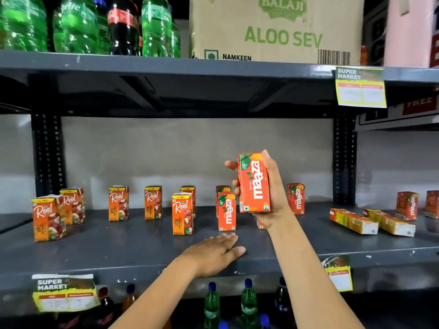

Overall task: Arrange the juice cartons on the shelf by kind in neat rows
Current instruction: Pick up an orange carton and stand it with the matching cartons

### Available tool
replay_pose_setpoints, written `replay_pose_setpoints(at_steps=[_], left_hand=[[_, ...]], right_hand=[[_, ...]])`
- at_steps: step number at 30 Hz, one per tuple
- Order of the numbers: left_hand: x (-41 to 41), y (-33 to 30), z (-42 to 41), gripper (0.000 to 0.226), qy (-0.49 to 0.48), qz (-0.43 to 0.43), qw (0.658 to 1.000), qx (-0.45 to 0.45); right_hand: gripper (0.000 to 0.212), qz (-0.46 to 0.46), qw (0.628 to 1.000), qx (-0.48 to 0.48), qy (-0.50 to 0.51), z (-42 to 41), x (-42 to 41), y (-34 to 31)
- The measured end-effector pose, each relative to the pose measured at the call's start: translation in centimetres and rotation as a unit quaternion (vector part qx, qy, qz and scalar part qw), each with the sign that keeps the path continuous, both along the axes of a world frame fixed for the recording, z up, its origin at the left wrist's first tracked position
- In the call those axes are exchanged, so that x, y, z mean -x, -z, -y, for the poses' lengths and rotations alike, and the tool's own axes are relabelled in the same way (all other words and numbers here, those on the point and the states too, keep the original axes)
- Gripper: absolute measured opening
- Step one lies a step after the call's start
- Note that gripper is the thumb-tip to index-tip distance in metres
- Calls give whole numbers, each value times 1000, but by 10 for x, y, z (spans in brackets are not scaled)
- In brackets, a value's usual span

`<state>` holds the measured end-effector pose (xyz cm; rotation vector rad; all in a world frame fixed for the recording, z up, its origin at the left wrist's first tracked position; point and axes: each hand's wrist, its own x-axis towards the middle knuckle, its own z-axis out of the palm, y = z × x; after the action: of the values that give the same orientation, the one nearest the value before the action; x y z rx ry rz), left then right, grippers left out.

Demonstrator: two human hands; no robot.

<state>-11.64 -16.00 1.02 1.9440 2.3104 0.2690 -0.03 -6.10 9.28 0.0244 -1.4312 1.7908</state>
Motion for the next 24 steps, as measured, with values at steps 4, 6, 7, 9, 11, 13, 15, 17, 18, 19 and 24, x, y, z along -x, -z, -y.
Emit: replay_pose_setpoints(at_steps=[4,6,7,9,11,13,15,17,18,19,24], left_hand=[[-6,2,-15,68,-14,-1,1000,14],[-15,2,-25,69,-10,-3,1000,15],[-20,3,-31,69,-3,-8,1000,14],[-31,3,-42,69,10,-17,1000,11],[-41,3,-52,70,23,-27,999,5],[-52,3,-60,69,37,-34,999,2],[-59,3,-67,69,44,-29,999,-1],[-65,3,-74,70,46,-25,999,0],[-66,3,-76,70,46,-26,999,1],[-65,4,-76,70,43,-25,999,-1],[-66,5,-75,69,34,-33,999,-17]], right_hand=[[45,36,995,-33,88,-19,-14,3],[43,57,987,-37,148,-35,-26,4],[41,62,983,-35,172,-45,-30,5],[43,78,975,-23,205,-68,-39,7],[44,98,966,-6,238,-87,-49,10],[41,111,959,10,260,-105,-59,16],[46,135,949,27,283,-123,-66,23],[52,162,942,29,293,-140,-72,32],[52,169,941,26,293,-148,-73,36],[51,176,940,21,293,-152,-72,38],[53,190,934,34,301,-168,-71,46]])
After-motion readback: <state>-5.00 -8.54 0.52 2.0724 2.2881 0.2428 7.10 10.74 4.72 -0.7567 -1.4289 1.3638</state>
